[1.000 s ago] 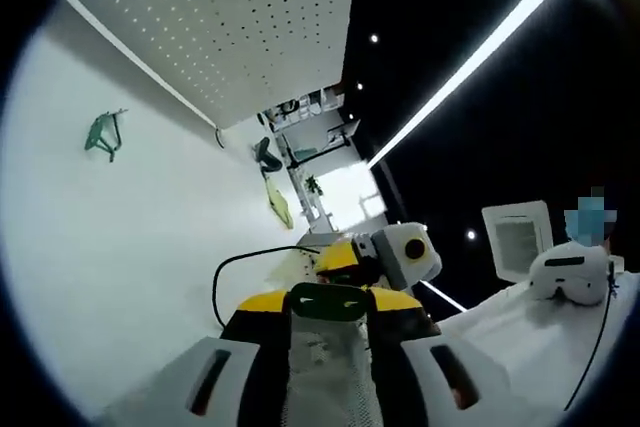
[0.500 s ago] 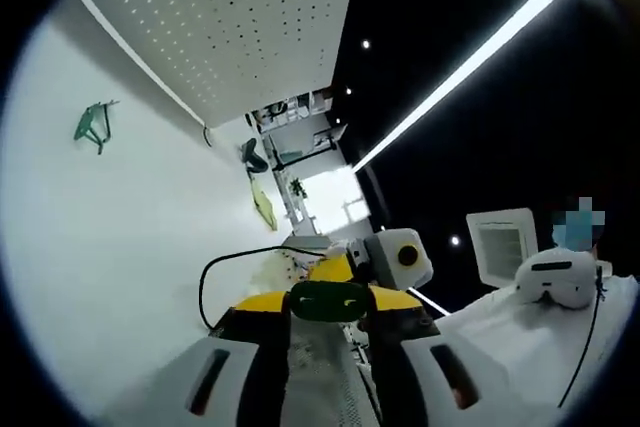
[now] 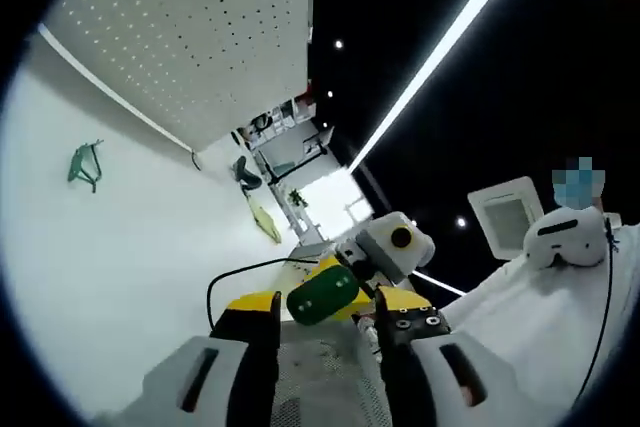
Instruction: Insert the hook assembly into the mounting plate slot until the hook locks in place.
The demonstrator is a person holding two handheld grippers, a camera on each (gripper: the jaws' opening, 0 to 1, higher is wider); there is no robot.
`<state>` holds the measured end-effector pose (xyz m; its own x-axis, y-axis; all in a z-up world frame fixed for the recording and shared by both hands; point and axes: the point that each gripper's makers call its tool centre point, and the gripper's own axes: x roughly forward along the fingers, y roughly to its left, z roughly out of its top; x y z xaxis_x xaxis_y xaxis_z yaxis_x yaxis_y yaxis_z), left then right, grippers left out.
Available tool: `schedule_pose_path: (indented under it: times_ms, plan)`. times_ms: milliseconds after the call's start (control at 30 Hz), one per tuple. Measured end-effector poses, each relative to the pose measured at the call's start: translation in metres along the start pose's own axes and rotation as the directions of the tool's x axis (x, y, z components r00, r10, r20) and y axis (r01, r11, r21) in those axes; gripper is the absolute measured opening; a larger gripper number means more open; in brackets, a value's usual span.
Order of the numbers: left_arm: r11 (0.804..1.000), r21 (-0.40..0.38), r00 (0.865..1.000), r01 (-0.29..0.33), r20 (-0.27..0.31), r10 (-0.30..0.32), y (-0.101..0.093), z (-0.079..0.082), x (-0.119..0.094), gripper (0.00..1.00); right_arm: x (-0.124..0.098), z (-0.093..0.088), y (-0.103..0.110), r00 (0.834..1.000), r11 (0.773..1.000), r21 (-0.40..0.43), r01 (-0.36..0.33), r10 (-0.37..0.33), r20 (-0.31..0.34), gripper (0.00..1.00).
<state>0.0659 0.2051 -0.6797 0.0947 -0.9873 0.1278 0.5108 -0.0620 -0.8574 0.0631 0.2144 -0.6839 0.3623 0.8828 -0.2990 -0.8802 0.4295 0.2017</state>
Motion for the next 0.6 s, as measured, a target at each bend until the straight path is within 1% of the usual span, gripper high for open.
schedule_pose_path:
  times_ms: [33, 67, 100, 133, 167, 233, 267, 333, 400, 433, 467, 533, 600]
  plan:
    - [1.0, 0.018, 1.0, -0.004, 0.007, 0.004, -0.001, 0.001, 0.0, 0.48, 0.0, 0.002, -0.001, 1.0, 1.0, 0.008, 0.001, -0.001, 0.011, 0.01]
    - [0.997, 0.073, 1.0, -0.02, 0.008, 0.019, -0.001, 0.001, 0.001, 0.49, 0.0, 0.004, -0.002, 1.0, 1.0, -0.01, 0.006, -0.005, 0.02, 0.01]
    - [0.996, 0.087, 1.0, -0.029, 0.004, 0.029, -0.001, 0.0, 0.0, 0.5, 0.0, 0.006, -0.003, 0.999, 1.0, -0.018, 0.021, -0.02, 0.036, 0.01]
    - [0.996, 0.082, 0.999, -0.032, 0.006, 0.032, -0.002, -0.001, 0.0, 0.51, -0.001, 0.007, -0.005, 0.998, 0.999, -0.016, 0.04, -0.04, 0.038, 0.01]
    - [0.996, 0.083, 0.999, -0.034, 0.007, 0.034, -0.002, -0.001, 0.0, 0.52, -0.001, 0.007, -0.005, 0.998, 0.999, -0.011, 0.045, -0.045, 0.038, 0.01]
    - [0.993, 0.11, 0.999, -0.048, 0.029, 0.045, -0.002, 0.002, -0.001, 0.53, -0.001, 0.008, -0.006, 0.998, 0.998, -0.002, 0.059, -0.059, 0.034, 0.01]
    - [0.99, 0.126, 0.997, -0.056, 0.052, 0.049, -0.003, 0.005, -0.002, 0.54, -0.001, 0.009, -0.007, 0.997, 0.998, -0.002, 0.068, -0.068, 0.034, 0.01]
    - [0.988, 0.133, 0.996, -0.073, 0.069, 0.064, -0.003, 0.007, -0.004, 0.56, -0.001, 0.01, -0.009, 0.996, 0.997, -0.005, 0.08, -0.08, 0.035, 0.01]
    - [0.981, 0.169, 0.993, -0.095, 0.09, 0.081, -0.004, 0.009, -0.005, 0.59, -0.001, 0.012, -0.013, 0.993, 0.994, -0.009, 0.111, -0.111, 0.041, 0.01]
    - [0.974, 0.196, 0.991, -0.112, 0.095, 0.094, -0.005, 0.011, -0.004, 0.6, -0.001, 0.013, -0.014, 0.993, 0.993, -0.016, 0.114, -0.114, 0.044, 0.01]
    - [0.971, 0.209, 0.991, -0.113, 0.094, 0.095, -0.009, 0.01, -0.003, 0.62, -0.001, 0.014, -0.015, 0.992, 0.992, -0.022, 0.12, -0.119, 0.05, 0.01]
    - [0.968, 0.218, 0.99, -0.124, 0.099, 0.105, -0.012, 0.012, -0.004, 0.63, -0.001, 0.018, -0.016, 0.99, 0.991, -0.013, 0.132, -0.131, 0.059, 0.01]
    - [0.951, 0.271, 0.986, -0.149, 0.11, 0.123, -0.014, 0.015, -0.006, 0.63, -0.001, 0.024, -0.019, 0.986, 0.988, -0.02, 0.154, -0.152, 0.072, 0.01]
